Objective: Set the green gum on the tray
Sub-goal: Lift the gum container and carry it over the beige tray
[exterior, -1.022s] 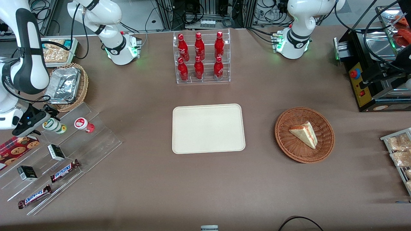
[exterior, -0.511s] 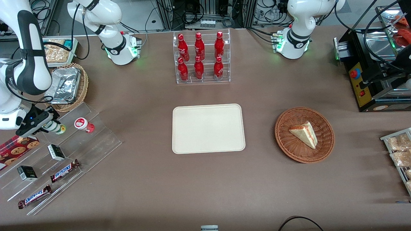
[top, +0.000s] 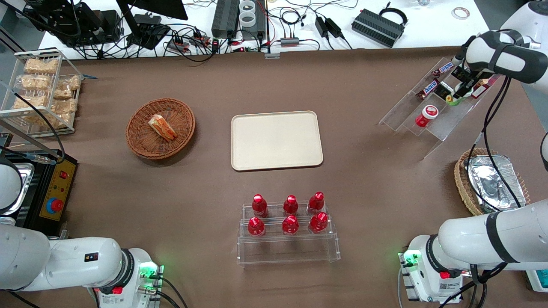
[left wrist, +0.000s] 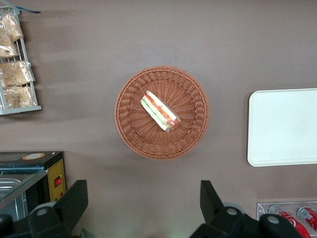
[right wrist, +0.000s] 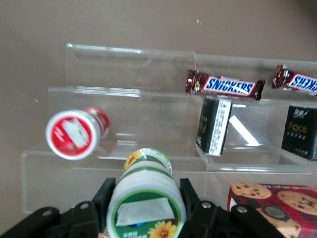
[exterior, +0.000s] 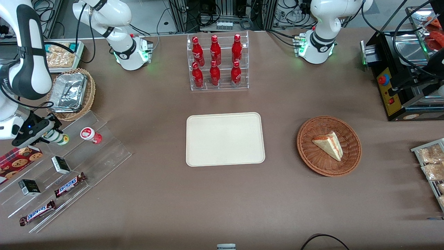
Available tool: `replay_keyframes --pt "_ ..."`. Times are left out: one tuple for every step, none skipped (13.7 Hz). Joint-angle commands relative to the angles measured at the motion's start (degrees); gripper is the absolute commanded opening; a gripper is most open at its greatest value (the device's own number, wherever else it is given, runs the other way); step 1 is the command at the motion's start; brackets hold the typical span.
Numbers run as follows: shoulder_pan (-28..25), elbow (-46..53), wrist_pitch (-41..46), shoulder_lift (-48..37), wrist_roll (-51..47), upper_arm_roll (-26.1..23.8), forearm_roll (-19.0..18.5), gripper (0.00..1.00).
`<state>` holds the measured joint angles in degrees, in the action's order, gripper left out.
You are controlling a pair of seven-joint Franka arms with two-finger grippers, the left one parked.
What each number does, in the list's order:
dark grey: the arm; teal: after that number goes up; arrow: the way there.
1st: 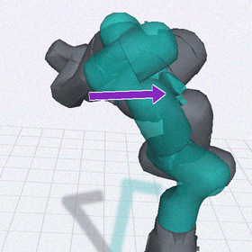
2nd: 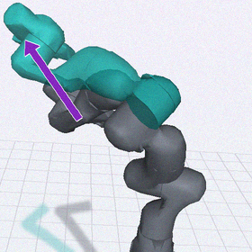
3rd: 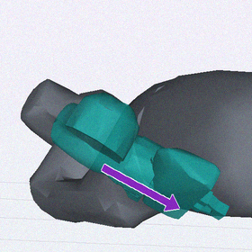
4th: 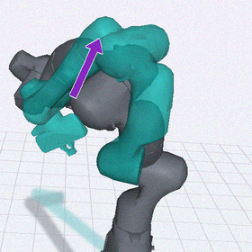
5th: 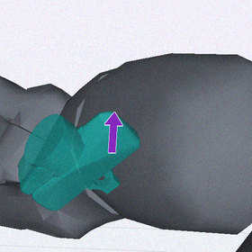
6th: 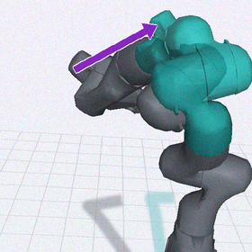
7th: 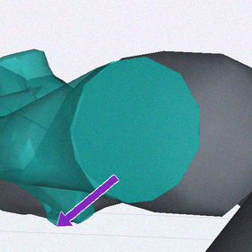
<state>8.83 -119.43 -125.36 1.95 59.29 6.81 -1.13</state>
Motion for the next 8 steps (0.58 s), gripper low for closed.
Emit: replay_keyframes --pt "-3.2 4.1 5.8 -0.2 -5.4 0.0 -0.5 0.00" --pt "-4.9 5.1 6.7 -0.2 -7.9 0.0 -0.5 0.00" --pt "-6.7 5.5 7.1 -0.2 -10.4 0.0 -0.5 0.00" --pt "-8.5 5.9 7.7 -0.2 -12.8 0.0 -0.5 0.00" --pt "-10.1 6.1 8.1 -0.2 -15.4 0.0 -0.5 0.00" --pt "-12.0 6.2 8.7 -0.1 -18.4 0.0 -0.6 0.00" --pt "-14.0 6.1 9.0 0.0 -21.7 0.0 -0.6 0.00" --pt "-15.9 6.1 9.1 0.2 -25.2 0.0 -0.6 0.00"
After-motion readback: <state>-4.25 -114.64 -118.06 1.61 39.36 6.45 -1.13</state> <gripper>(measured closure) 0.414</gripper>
